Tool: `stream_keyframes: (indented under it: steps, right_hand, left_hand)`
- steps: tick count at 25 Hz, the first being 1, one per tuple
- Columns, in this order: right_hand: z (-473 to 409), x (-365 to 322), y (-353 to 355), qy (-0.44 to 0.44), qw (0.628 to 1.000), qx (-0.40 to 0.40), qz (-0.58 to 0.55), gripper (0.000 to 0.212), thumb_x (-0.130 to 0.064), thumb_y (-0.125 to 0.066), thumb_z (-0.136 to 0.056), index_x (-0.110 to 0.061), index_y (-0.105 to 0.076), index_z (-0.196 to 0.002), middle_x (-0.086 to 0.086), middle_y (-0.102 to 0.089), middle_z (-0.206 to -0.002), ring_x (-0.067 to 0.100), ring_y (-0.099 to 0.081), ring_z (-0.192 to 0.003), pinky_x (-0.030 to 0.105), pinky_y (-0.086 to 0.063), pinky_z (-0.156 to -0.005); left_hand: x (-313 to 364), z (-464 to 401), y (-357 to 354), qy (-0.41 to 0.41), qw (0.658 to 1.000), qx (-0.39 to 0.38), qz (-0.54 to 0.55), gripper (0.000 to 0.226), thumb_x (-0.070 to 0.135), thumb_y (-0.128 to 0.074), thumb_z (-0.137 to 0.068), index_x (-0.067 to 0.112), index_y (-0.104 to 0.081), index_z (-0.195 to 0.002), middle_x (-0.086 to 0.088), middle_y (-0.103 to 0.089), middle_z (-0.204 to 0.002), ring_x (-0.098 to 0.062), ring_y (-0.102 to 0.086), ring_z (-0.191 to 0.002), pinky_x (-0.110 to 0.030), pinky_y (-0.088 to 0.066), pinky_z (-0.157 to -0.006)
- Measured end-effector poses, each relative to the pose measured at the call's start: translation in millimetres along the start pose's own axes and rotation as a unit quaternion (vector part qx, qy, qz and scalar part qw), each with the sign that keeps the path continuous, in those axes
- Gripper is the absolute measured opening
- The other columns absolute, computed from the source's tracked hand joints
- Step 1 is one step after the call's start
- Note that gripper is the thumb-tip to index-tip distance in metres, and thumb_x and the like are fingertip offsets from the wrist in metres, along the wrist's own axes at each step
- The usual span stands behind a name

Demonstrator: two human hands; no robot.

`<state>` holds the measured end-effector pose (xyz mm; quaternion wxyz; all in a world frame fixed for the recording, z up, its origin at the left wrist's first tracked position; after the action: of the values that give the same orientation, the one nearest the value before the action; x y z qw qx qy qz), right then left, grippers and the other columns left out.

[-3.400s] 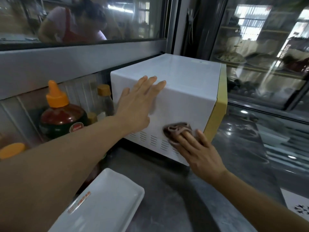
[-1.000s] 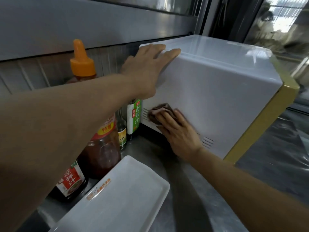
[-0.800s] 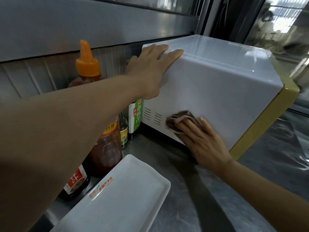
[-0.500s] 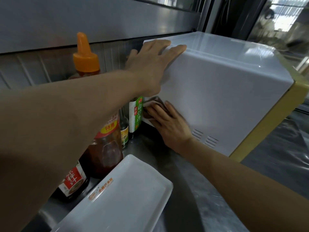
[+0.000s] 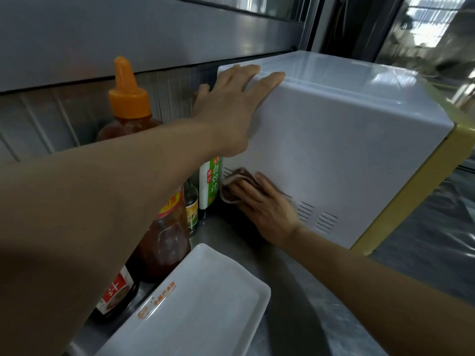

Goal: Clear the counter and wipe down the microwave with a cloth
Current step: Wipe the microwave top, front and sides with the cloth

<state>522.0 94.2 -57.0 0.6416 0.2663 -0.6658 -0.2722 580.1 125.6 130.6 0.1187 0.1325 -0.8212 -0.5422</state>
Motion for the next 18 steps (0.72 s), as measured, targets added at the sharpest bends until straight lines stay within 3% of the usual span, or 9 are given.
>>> stream_keyframes:
  steps: [4,8,11,13,16,18]
  right_hand:
    - [-20.1,-5.3,3.6,-0.019,0.999,0.029,0.005,0.048,-0.024,-0.035,-0.100,-0.024,-0.026,-0.147,0.005,0.008,-0.160,0.027,0.011,-0.146,0.051,0.027,-0.099]
    - [30.7,2.7,-16.7,-0.026,0.999,-0.024,-0.007,0.054,-0.023,-0.046,-0.096,-0.028,-0.027,-0.146,0.005,0.012,-0.159,0.028,0.016,-0.144,0.054,0.028,-0.097]
    - [76.7,11.8,-30.6,-0.032,0.997,-0.067,0.001,0.061,-0.022,-0.046,-0.094,-0.028,-0.019,-0.148,0.011,0.040,-0.142,0.032,0.043,-0.127,0.056,0.033,-0.097]
    - [71.1,9.9,-28.3,-0.009,0.997,-0.078,0.011,0.061,-0.020,-0.042,-0.095,-0.026,-0.014,-0.149,0.012,0.043,-0.143,0.033,0.049,-0.121,0.055,0.037,-0.092]
    - [18.3,-0.8,-6.6,0.001,0.999,-0.038,0.014,0.055,-0.023,-0.039,-0.098,-0.024,-0.018,-0.149,0.007,0.016,-0.158,0.030,0.024,-0.141,0.053,0.033,-0.094]
    - [-10.3,-8.0,6.0,0.001,1.000,0.005,0.023,0.057,-0.025,-0.039,-0.098,-0.021,-0.015,-0.150,0.007,0.011,-0.159,0.028,0.014,-0.145,0.053,0.029,-0.096]
  left_hand:
    - [0.8,-0.2,-0.4,0.003,1.000,0.003,0.001,0.114,0.010,-0.076,-0.068,0.045,0.000,-0.145,0.002,-0.001,-0.158,-0.024,0.001,-0.145,-0.059,-0.014,-0.111]
    - [1.8,0.4,0.3,0.012,1.000,-0.017,0.003,0.115,0.010,-0.076,-0.069,0.045,0.003,-0.145,0.004,0.002,-0.158,-0.023,0.005,-0.146,-0.058,-0.012,-0.112]
    - [3.7,2.1,-0.7,0.012,0.999,-0.030,0.015,0.117,0.013,-0.079,-0.068,0.045,0.003,-0.145,0.005,0.005,-0.158,-0.022,0.008,-0.146,-0.059,-0.012,-0.111]
    - [4.4,2.3,-2.0,0.012,0.999,-0.034,0.018,0.118,0.016,-0.080,-0.067,0.045,0.004,-0.145,0.005,0.006,-0.158,-0.022,0.009,-0.146,-0.059,-0.012,-0.111]
    - [4.1,1.5,-1.6,0.009,0.999,-0.029,0.014,0.119,0.016,-0.080,-0.067,0.045,0.006,-0.145,0.005,0.007,-0.158,-0.022,0.010,-0.146,-0.058,-0.012,-0.111]
    - [2.3,0.9,-2.3,0.010,1.000,-0.022,0.011,0.119,0.015,-0.080,-0.066,0.045,0.005,-0.145,0.005,0.006,-0.158,-0.022,0.009,-0.146,-0.059,-0.013,-0.110]
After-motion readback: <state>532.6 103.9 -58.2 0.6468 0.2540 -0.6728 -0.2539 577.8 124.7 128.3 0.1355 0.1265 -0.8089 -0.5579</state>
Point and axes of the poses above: each hand's wrist, its own z-axis away from the middle knuckle, its own y-axis out of the back of the hand, x = y × z, the point moved 8 cm from there along -z, towards the middle knuckle
